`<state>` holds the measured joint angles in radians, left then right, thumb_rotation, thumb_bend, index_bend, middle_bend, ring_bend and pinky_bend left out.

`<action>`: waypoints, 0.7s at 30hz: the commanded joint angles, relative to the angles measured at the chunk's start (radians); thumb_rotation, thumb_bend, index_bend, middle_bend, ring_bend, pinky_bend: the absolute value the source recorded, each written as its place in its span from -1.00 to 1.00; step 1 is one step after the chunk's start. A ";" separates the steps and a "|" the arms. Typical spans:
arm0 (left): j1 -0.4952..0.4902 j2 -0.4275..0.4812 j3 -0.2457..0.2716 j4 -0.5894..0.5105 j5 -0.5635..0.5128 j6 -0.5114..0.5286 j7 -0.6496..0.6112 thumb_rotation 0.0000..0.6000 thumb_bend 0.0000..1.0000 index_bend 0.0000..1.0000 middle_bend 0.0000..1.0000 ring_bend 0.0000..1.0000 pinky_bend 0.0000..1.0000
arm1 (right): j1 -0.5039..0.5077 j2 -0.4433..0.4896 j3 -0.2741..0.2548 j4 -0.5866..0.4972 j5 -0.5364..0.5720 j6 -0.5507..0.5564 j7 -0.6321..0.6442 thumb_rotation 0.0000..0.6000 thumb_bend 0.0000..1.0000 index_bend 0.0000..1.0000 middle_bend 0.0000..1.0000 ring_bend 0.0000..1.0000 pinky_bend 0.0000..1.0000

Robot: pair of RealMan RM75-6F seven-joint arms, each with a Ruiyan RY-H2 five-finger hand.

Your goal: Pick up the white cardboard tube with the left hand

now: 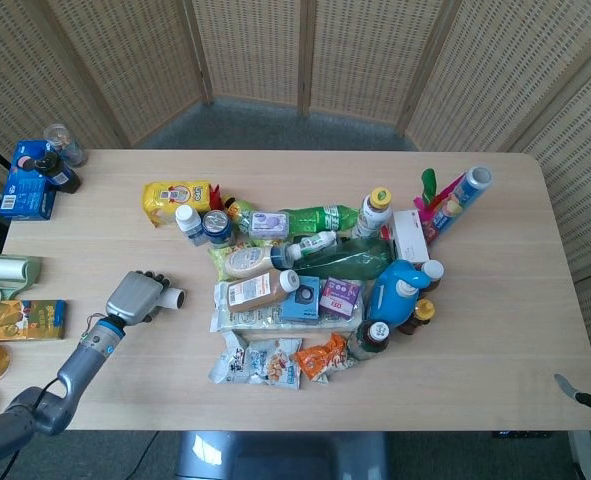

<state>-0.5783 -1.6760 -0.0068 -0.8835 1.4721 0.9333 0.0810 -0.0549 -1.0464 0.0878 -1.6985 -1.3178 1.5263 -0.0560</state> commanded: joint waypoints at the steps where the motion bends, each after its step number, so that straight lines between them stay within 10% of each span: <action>1: 0.006 0.015 -0.014 -0.006 -0.010 0.021 -0.020 1.00 -0.13 0.35 0.35 0.58 0.16 | 0.002 0.000 0.002 -0.001 0.000 -0.002 -0.001 0.65 -0.93 -1.00 -1.00 -1.00 -1.00; 21: 0.067 0.524 -0.220 -0.706 -0.124 0.234 -0.133 1.00 -0.17 0.28 0.26 0.53 0.13 | 0.038 -0.079 0.000 0.090 -0.029 -0.063 0.073 0.67 -0.93 -1.00 -1.00 -1.00 -1.00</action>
<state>-0.5303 -1.2365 -0.1806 -1.4937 1.3797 1.1263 -0.0349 -0.0188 -1.1221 0.0880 -1.6125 -1.3455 1.4661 0.0134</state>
